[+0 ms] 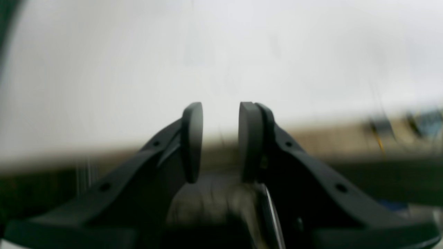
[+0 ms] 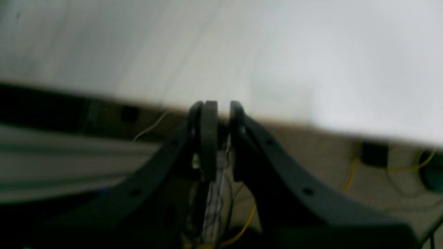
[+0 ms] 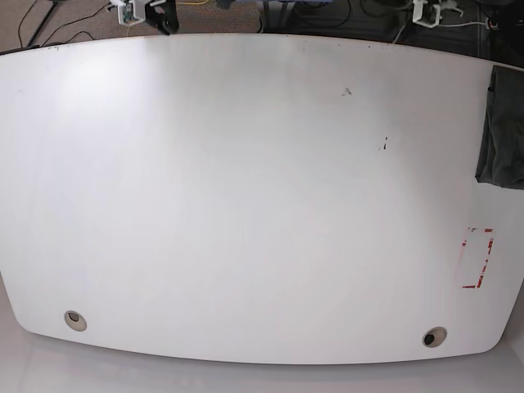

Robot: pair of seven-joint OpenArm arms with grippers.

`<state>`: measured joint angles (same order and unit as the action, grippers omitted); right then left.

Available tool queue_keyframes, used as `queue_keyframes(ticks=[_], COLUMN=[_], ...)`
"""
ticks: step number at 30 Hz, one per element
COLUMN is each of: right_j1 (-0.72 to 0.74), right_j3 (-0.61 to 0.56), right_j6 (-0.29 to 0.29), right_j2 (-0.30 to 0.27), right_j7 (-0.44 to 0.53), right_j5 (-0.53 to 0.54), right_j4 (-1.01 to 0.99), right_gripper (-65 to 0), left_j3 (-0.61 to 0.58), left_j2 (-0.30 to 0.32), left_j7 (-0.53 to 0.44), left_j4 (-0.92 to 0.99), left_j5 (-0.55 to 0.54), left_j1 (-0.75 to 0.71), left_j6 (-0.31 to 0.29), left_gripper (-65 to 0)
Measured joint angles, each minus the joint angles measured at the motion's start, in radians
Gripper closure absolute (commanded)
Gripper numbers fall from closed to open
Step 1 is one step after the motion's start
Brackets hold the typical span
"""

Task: Layout the t-shirt on the table in an organized manner, then fold the t-shirt properly

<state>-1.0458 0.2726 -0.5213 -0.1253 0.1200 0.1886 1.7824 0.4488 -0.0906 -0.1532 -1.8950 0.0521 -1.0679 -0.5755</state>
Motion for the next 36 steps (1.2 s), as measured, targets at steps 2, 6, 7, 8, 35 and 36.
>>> queue_keyframes(ticks=[2, 6, 7, 8, 35, 36], right_j1=[-0.048, -0.128, -0.142, -0.156, 0.198, 0.22], right_j3=[-0.006, -0.037, -0.045, -0.05, -0.12, -0.121], right_j6=[-0.003, -0.003, -0.003, -0.006, 0.003, 0.001], right_j2=[0.0, 0.002, 0.005, 0.008, 0.025, 0.026], right_j7=[0.0, 0.008, 0.009, 0.005, 0.012, 0.008], right_j5=[0.0, 0.003, 0.002, -0.002, -0.138, -0.138], right_j4=[0.003, -0.014, -0.025, -0.037, -0.7, -0.727], right_gripper=[-5.7, -5.7, -5.7, -5.7, -5.7, -5.7], left_j3=[0.0, 0.0, 0.0, 0.0, -0.28, -0.291], left_j2=[0.0, 0.003, 0.006, 0.012, 0.311, 0.312], left_j7=[-0.006, -0.016, -0.023, -0.022, -0.026, -0.024], left_j4=[0.001, 0.03, 0.05, 0.07, 1.053, 1.083], left_j5=[-0.008, -0.058, -0.069, -0.072, -0.077, -0.077], left_j1=[-0.043, -0.119, -0.133, -0.146, 0.359, 0.382], left_j6=[-0.001, 0.0, 0.0, -0.001, 0.007, 0.016], left_gripper=[-15.4, -15.3, -15.3, -15.3, -15.6, -15.6])
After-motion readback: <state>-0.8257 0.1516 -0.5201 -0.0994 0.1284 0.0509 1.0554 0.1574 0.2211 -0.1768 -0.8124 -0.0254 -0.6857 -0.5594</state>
